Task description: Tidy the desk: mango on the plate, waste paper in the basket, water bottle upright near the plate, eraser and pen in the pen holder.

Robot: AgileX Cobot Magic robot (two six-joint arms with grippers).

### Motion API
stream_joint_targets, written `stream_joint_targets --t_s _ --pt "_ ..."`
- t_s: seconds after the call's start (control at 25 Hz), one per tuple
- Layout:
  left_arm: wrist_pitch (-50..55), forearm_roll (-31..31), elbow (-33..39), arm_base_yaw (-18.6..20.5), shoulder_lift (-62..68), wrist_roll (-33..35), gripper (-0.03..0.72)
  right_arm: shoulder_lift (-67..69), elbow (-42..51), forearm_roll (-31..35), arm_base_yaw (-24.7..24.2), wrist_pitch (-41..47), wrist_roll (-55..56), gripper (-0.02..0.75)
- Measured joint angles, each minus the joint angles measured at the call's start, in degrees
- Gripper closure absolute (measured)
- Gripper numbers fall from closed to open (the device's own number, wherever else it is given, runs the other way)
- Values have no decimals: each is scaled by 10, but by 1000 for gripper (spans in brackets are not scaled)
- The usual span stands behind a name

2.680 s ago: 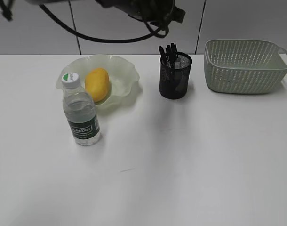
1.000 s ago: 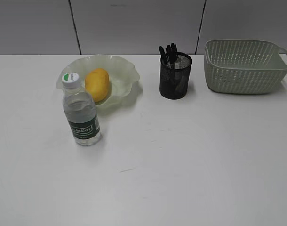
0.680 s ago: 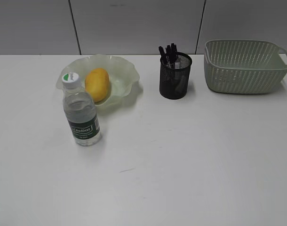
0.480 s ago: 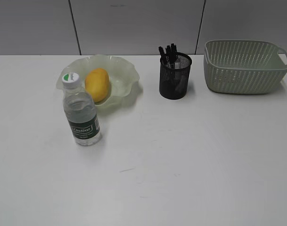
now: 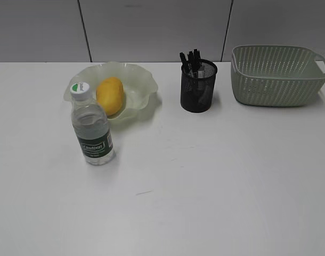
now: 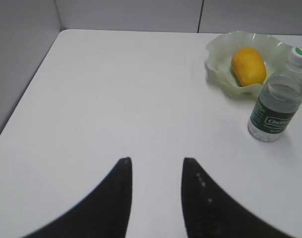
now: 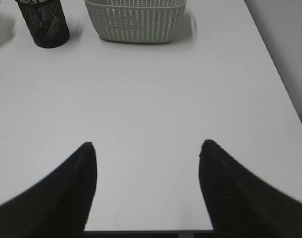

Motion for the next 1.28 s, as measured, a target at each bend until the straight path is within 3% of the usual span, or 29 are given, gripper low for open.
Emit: stream_joint_targets --t_s 0.76,1.0,1.28 --pt "0 0 0 0 0 0 447 -1 0 0 0 0 0 223" --pt "-4 -75 0 0 0 86 447 -1 0 0 0 0 0 223" --pt "-4 -93 0 1 0 105 447 -1 0 0 0 0 0 223"
